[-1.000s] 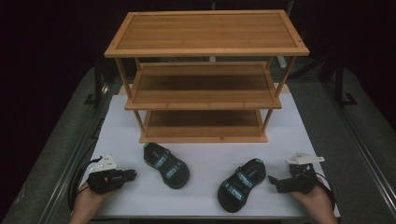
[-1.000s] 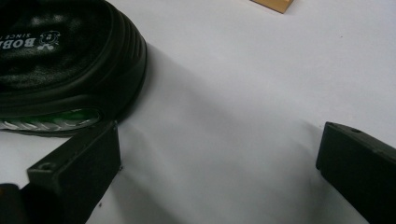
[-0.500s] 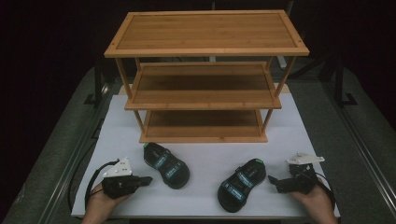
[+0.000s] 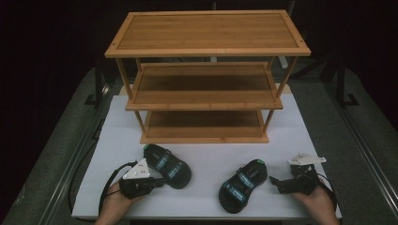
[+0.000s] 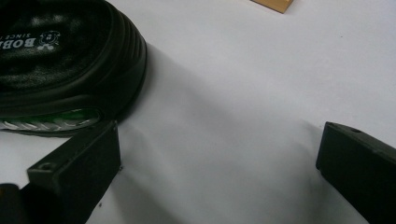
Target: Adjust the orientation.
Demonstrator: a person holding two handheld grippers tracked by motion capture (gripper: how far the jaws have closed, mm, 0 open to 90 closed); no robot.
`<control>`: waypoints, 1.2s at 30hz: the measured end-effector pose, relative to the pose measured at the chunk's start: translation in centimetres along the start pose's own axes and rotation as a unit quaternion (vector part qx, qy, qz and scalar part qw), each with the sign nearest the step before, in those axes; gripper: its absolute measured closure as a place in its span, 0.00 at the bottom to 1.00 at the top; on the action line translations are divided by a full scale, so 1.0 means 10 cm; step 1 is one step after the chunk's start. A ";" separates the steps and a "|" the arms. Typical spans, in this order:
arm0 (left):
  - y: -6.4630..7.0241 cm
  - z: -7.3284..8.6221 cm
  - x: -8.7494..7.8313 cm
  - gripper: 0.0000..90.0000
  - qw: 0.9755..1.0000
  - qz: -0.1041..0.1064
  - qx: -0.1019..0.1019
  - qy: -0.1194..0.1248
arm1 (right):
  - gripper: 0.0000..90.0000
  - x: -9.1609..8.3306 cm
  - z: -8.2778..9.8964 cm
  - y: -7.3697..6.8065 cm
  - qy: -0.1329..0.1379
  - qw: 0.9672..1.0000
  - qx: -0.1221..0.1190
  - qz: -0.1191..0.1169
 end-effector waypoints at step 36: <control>-0.56 0.29 -0.75 1.00 0.996 -0.046 -0.074 0.002 | 0.00 0.00 0.00 0.00 0.000 1.000 0.000 0.000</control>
Point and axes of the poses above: each handheld gripper's, and its own axes: x roughly forward along the jaws, z roughly out of its underside, y roughly to its right, the point moved 5 cm from there along x, roughly forward along the jaws, and after that the axes turned 8 degrees about -y, right-handed, at the moved point
